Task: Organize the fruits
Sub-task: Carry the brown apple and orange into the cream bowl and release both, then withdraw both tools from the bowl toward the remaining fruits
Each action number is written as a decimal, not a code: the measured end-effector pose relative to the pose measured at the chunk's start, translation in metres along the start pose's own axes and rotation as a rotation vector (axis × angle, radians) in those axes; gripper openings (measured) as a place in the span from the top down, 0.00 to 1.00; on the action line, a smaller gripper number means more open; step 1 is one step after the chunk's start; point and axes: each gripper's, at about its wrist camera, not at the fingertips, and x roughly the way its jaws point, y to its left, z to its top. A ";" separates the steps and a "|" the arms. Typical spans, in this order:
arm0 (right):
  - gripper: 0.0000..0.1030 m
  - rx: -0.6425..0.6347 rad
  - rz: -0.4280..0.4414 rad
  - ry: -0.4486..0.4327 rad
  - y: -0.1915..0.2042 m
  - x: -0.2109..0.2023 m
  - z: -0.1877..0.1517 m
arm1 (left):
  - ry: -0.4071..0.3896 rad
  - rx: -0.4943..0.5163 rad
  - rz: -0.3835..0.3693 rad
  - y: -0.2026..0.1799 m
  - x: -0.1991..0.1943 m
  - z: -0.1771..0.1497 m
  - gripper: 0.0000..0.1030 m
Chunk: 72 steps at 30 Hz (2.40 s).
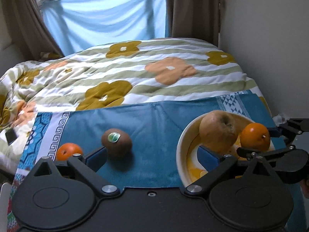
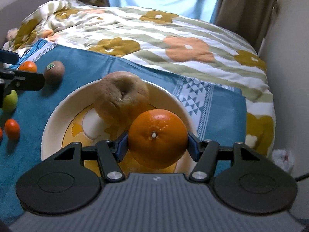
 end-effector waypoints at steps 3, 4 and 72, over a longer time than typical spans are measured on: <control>0.16 -0.027 -0.032 -0.038 0.006 -0.003 -0.002 | -0.002 -0.019 0.007 0.005 -0.007 -0.003 0.02; 0.03 -0.038 -0.048 -0.053 0.007 -0.006 -0.003 | -0.005 -0.023 0.011 0.006 -0.009 -0.004 0.02; 0.00 0.358 -0.006 0.006 0.214 -0.052 -0.029 | 0.026 0.053 -0.126 0.186 -0.028 -0.135 0.19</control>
